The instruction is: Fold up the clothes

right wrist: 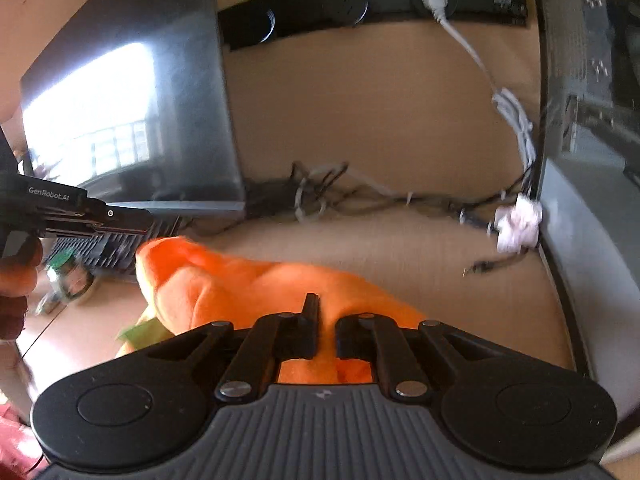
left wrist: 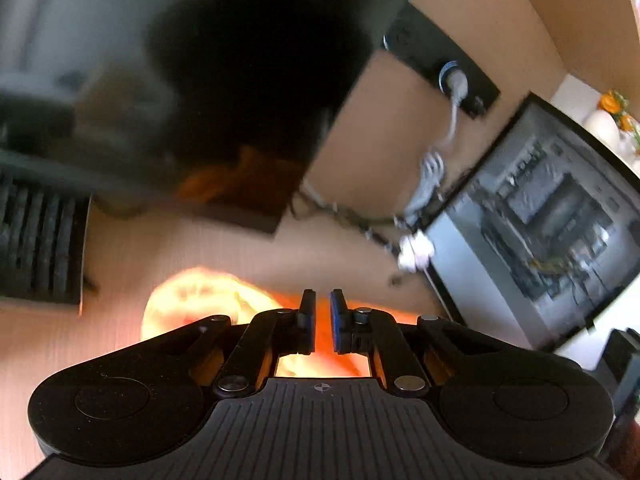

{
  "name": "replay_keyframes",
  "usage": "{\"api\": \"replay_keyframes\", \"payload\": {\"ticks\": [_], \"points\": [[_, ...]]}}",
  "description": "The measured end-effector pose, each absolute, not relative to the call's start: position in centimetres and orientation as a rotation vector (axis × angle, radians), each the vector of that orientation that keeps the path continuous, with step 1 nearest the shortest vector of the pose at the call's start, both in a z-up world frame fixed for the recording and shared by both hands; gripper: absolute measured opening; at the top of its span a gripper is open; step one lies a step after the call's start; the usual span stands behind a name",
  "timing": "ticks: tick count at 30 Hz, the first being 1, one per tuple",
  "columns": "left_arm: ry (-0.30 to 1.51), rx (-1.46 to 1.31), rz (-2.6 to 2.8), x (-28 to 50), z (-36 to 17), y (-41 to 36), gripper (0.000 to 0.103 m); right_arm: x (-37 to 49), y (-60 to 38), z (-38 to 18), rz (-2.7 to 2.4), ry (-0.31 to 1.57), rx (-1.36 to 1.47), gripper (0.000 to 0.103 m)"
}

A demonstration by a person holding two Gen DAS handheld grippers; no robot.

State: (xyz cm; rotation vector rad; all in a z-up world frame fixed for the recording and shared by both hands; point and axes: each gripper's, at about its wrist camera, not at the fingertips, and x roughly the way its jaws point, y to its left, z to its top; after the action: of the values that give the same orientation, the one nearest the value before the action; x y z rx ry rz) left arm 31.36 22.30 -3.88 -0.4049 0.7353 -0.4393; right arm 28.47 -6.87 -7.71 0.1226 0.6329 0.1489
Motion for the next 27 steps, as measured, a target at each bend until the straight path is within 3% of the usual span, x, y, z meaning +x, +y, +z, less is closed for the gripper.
{"api": "replay_keyframes", "payload": {"ticks": [5, 7, 8, 9, 12, 14, 16, 17, 18, 21, 27], "points": [[0.865, -0.482, -0.438, 29.3, -7.7, 23.5, 0.012, 26.5, -6.1, -11.2, 0.16, 0.78, 0.14, 0.007], [0.889, -0.573, -0.432, 30.3, -8.6, 24.2, 0.027, 26.5, -5.8, -11.7, 0.155, 0.8, 0.148, 0.007], [0.897, -0.612, -0.431, 30.8, -8.9, 24.4, 0.052, 26.6, -5.6, -11.7, 0.157, 0.797, 0.147, 0.007], [0.893, -0.622, -0.433, 31.3, -8.9, 24.2, 0.068, 26.8, -5.5, -11.7, 0.16, 0.792, 0.145, 0.008], [0.894, -0.571, -0.437, 32.9, -9.0, 22.0, 0.072, 27.2, -5.3, -11.8, 0.162, 0.783, 0.135, 0.008], [0.909, -0.529, -0.434, 33.7, -9.5, 20.5, 0.069, 27.1, -5.5, -12.3, 0.157, 0.789, 0.132, 0.008], [0.924, -0.483, -0.432, 34.6, -10.0, 19.1, 0.047, 27.6, -5.9, -12.9, 0.145, 0.79, 0.117, 0.008], [0.934, -0.449, -0.433, 35.1, -10.3, 18.3, 0.026, 27.9, -6.1, -13.1, 0.137, 0.789, 0.108, 0.008], [0.95, -0.419, -0.428, 35.8, -10.6, 17.5, 0.015, 28.3, -6.3, -13.4, 0.13, 0.789, 0.099, 0.008], [0.951, -0.376, -0.429, 37.9, -10.9, 16.6, 0.007, 29.6, -6.8, -13.7, 0.108, 0.777, 0.066, 0.007], [0.776, -0.333, -0.472, 37.6, -4.9, 17.2, 0.005, 31.0, -7.4, -7.9, 0.119, 0.592, -0.025, 0.007]]}}
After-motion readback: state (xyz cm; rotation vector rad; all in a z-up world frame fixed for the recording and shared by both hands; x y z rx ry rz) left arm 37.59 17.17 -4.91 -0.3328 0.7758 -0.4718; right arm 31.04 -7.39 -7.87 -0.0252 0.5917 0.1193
